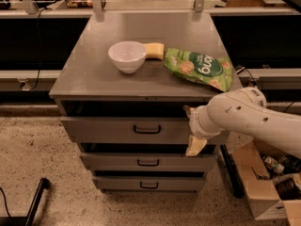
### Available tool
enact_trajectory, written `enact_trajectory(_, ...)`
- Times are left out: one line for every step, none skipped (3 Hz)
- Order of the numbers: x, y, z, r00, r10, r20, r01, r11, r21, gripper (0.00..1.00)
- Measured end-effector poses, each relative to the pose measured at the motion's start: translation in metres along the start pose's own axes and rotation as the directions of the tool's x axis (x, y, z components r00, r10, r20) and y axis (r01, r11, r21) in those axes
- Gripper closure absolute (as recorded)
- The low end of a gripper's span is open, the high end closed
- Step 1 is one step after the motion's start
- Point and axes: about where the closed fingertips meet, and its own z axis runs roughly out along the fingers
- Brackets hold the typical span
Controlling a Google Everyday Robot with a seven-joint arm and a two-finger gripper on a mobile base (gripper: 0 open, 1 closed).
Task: Open top drawer
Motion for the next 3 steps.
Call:
enact_trajectory(0.003,0.000,0.012,1.000,0.009,-0.007,-0.009,0.9997,-0.024,0.16)
enact_trajectory(0.007,0.002,0.017,1.000,0.014,-0.013,-0.015,0.9991,-0.040,0.25)
enact_trajectory(0.009,0.011,0.012,1.000,0.003,-0.024,-0.005,0.9982,-0.059,0.33)
